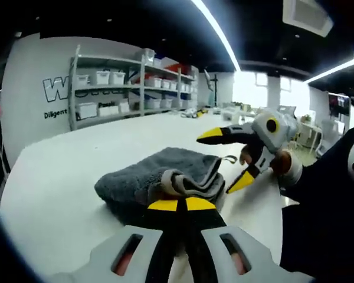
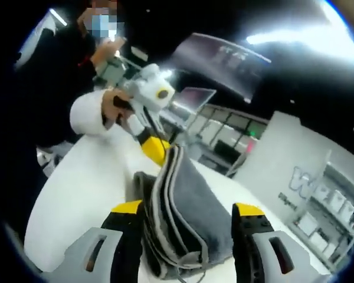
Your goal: Open the folded towel by lifting each exposed corner and separating the folded layers until the towel lies flat within the target outline without major curled edges
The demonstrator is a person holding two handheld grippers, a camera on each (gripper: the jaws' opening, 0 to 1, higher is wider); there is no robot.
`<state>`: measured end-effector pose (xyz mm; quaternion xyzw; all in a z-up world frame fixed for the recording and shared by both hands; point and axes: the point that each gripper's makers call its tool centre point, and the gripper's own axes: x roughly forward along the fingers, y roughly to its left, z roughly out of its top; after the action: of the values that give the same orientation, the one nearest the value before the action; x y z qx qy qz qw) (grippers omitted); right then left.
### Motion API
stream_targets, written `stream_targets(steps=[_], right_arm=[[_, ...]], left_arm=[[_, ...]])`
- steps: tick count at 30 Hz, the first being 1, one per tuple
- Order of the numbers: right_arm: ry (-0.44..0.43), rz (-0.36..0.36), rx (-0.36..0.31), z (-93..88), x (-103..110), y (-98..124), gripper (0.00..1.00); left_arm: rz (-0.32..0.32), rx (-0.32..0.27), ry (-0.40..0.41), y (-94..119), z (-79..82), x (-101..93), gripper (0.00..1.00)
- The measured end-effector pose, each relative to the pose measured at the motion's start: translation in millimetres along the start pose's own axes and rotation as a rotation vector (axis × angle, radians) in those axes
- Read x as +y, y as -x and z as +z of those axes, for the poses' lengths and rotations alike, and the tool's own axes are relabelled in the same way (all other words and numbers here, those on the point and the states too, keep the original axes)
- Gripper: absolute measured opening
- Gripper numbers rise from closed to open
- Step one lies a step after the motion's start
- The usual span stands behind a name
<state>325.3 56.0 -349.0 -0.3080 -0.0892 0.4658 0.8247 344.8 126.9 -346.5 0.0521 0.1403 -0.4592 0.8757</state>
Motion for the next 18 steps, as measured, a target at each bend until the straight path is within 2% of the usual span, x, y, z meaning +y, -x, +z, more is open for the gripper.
stream_targets(steps=[4, 8, 14, 18], right_arm=[[0.021, -0.011, 0.019, 2.5, 6, -9, 0.55], [0.062, -0.049, 0.076, -8.1, 2, -12, 0.53], [0.079, -0.081, 0.09, -12.0, -7, -8, 0.48], [0.146, -0.098, 0.128, -18.5, -11, -5, 0.48]], left_arm=[[0.004, -0.016, 0.003, 1, 2.5, -0.3, 0.01], [0.006, -0.026, 0.005, 1, 3.6, -0.3, 0.01], [0.014, -0.034, 0.004, 1, 5.4, 0.5, 0.01], [0.025, -0.041, -0.001, 3, 7.4, 2.1, 0.01]])
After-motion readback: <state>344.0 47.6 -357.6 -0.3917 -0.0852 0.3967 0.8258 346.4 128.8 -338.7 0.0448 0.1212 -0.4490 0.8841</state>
